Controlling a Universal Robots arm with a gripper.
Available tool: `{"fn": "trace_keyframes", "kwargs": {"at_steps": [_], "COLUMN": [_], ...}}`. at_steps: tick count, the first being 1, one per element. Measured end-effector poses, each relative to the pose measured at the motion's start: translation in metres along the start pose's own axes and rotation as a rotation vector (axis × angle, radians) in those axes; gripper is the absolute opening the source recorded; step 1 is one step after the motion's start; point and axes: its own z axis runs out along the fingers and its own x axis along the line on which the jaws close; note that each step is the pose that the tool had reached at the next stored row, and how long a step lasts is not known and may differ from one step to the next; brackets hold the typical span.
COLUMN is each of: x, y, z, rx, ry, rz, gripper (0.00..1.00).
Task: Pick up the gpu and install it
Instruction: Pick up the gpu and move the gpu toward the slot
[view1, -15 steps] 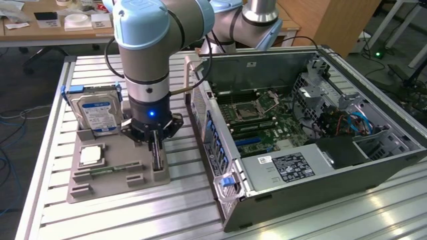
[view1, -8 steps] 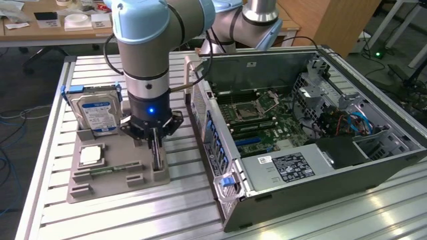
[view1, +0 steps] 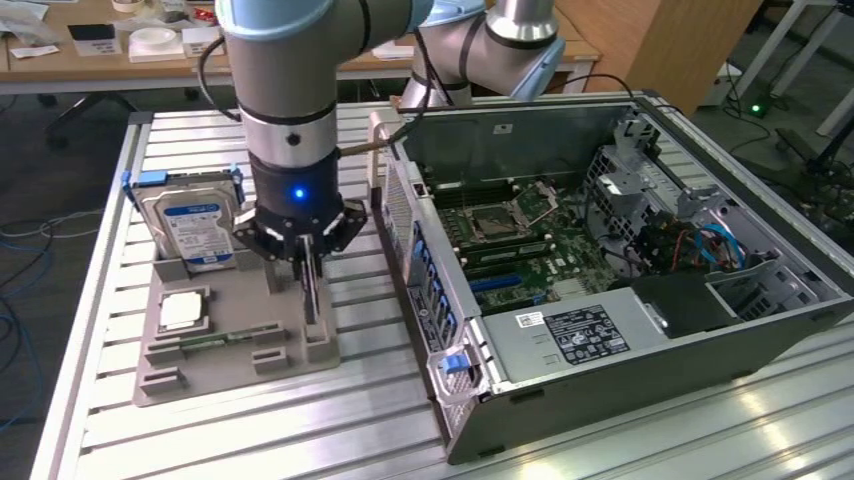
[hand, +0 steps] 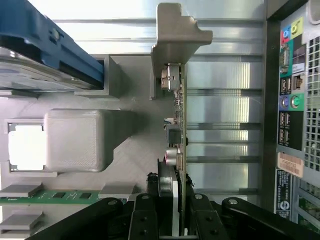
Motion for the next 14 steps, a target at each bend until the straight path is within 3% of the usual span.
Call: {"fn": "trace_keyframes", "kwargs": {"at_steps": [14], "x": [0.001], "y": [0.0013], "z": [-0.0634], "rx": [-0.0007], "ry": [0.0], "rz": [0.0], "gripper": [0.28]}}
